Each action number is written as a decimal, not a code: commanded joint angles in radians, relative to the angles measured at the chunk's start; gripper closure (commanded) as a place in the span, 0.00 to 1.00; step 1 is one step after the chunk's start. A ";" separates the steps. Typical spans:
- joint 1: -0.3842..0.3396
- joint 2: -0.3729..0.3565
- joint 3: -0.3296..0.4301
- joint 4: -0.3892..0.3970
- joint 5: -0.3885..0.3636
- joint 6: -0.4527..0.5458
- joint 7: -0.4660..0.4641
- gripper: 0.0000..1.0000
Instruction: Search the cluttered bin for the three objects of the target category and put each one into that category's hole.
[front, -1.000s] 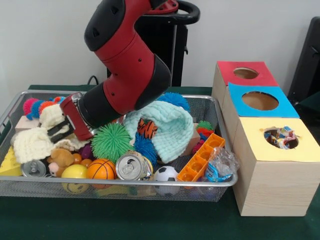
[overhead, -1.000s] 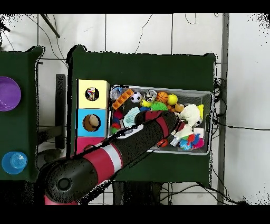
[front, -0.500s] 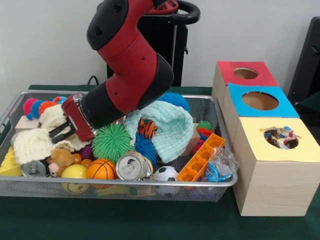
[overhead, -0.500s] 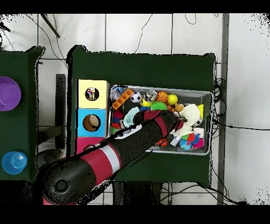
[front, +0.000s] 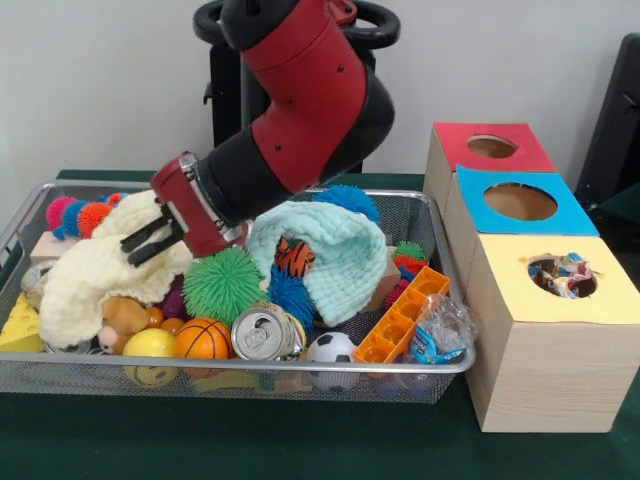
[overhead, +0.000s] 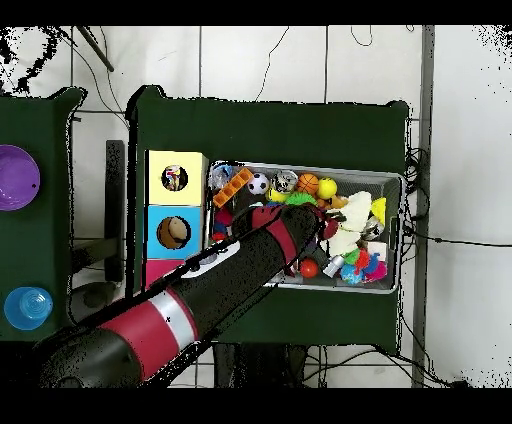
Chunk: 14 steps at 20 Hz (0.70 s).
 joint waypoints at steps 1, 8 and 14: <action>0.048 -0.122 -0.032 0.030 -0.050 0.060 0.085 1.00; 0.109 -0.215 -0.155 0.007 -0.109 0.204 0.022 1.00; 0.126 -0.248 -0.182 -0.012 -0.142 0.255 0.010 1.00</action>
